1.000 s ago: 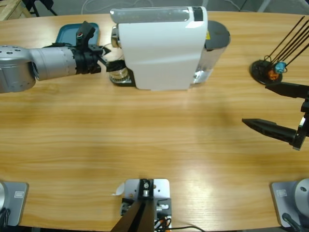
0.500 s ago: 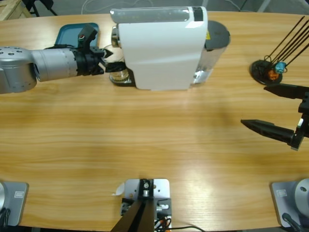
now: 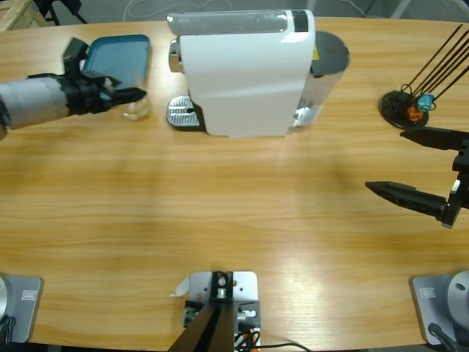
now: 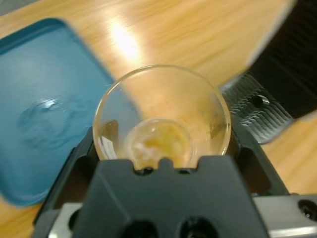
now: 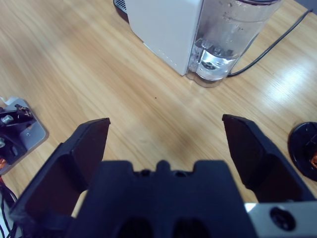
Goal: Pour coffee
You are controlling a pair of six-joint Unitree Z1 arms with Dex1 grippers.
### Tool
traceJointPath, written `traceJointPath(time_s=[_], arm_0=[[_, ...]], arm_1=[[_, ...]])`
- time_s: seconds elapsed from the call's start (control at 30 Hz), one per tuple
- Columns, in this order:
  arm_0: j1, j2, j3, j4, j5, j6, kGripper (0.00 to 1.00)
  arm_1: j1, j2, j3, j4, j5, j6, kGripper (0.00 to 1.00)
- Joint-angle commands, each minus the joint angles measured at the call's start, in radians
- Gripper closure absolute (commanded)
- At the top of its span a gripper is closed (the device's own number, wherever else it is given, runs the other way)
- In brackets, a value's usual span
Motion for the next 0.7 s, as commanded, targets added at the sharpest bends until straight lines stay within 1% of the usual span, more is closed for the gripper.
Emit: traceJointPath(time_s=[0.03,0.27,0.57,0.67,0.7], arm_0=[[0.143,0.006,-0.018,-0.026,-0.005,-0.062,0.446],[0.162,0.112,-0.073,-0.081,-0.002,-0.088,0.446],[0.193,0.197,-0.162,-0.08,0.0,-0.088,0.446],[0.204,0.207,-0.182,-0.075,-0.001,-0.089,0.434],[0.207,0.208,-0.189,-0.07,-0.002,-0.094,0.41]], arm_1=[[0.007,0.009,0.008,0.014,0.012,-0.014,0.0],[0.007,0.008,0.008,0.014,0.012,-0.014,0.0],[0.007,0.008,0.008,0.014,0.012,-0.015,0.0],[0.007,-0.001,0.008,0.015,0.012,-0.015,0.0],[0.007,-0.003,0.008,0.016,0.012,-0.015,0.0]])
